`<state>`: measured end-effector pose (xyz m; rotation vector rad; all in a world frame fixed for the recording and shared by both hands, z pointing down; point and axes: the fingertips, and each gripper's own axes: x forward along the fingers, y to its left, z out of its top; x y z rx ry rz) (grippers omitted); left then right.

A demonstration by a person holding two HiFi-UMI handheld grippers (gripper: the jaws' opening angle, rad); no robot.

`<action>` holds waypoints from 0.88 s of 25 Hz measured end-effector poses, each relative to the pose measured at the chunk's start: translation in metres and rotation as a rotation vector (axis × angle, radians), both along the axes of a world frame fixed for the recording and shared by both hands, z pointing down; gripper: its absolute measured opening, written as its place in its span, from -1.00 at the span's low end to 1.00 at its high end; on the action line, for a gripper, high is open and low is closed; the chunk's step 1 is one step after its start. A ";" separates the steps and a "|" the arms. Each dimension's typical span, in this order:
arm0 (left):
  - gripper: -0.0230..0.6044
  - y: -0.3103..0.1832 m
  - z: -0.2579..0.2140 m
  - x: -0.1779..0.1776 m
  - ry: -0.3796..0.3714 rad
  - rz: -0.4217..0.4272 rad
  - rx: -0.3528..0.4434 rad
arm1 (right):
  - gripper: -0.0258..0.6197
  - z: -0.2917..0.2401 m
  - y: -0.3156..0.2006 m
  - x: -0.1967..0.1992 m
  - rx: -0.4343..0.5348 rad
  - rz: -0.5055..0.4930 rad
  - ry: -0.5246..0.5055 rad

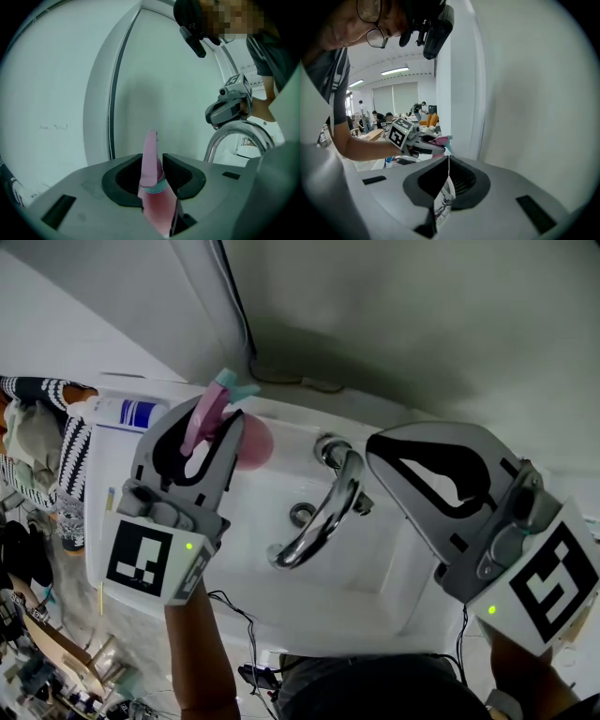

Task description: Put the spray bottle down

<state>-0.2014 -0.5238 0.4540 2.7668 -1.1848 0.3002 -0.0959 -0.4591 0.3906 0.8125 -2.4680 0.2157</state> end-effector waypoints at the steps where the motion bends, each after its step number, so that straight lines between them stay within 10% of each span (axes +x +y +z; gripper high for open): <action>1: -0.51 -0.001 0.003 0.000 0.001 -0.001 -0.002 | -0.89 0.000 0.000 0.000 0.003 0.000 -0.001; 22: -0.51 0.009 0.031 0.014 -0.017 0.033 0.045 | -0.89 0.001 -0.002 0.000 0.067 0.001 -0.028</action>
